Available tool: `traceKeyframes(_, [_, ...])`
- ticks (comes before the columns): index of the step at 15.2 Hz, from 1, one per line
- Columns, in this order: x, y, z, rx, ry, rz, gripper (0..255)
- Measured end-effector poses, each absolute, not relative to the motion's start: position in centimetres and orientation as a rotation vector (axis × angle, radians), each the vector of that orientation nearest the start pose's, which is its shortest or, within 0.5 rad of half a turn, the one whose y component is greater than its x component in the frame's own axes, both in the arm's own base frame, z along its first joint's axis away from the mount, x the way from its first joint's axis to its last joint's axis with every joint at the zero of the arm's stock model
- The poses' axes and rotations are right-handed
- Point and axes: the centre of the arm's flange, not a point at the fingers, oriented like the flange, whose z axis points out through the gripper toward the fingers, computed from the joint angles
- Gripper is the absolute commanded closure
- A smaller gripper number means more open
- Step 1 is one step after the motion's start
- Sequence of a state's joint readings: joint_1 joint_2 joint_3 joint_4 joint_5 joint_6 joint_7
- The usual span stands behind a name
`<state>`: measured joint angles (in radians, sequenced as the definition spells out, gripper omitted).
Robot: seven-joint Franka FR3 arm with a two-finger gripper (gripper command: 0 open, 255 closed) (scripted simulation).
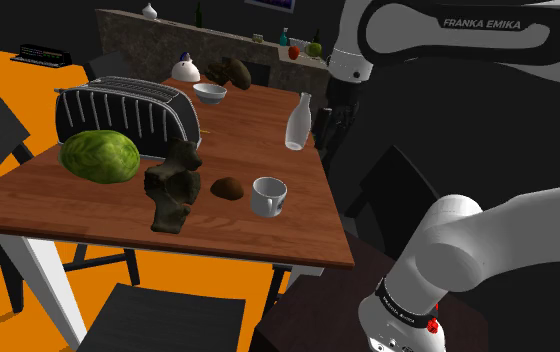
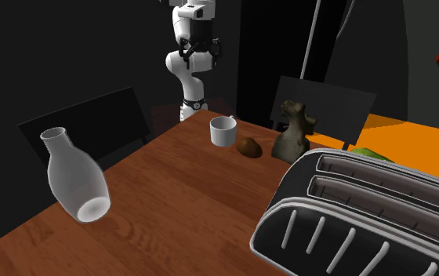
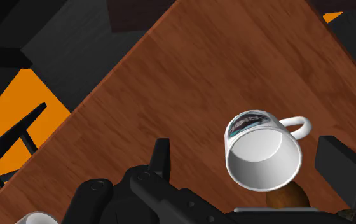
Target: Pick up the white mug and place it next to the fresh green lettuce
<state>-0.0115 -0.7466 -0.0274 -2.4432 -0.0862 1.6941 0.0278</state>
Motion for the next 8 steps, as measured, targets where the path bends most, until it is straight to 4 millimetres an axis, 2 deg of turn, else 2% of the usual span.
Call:
traceKeyframes(1, [32.5,-2.2,54.8,-3.208,0.078,0.004,0])
traceKeyframes(3, [33.0,-2.5,53.4,-3.198,0.095,-0.006,0])
traceKeyframes(8, [35.8,-3.1,48.0,-3.161,0.158,-0.053,0])
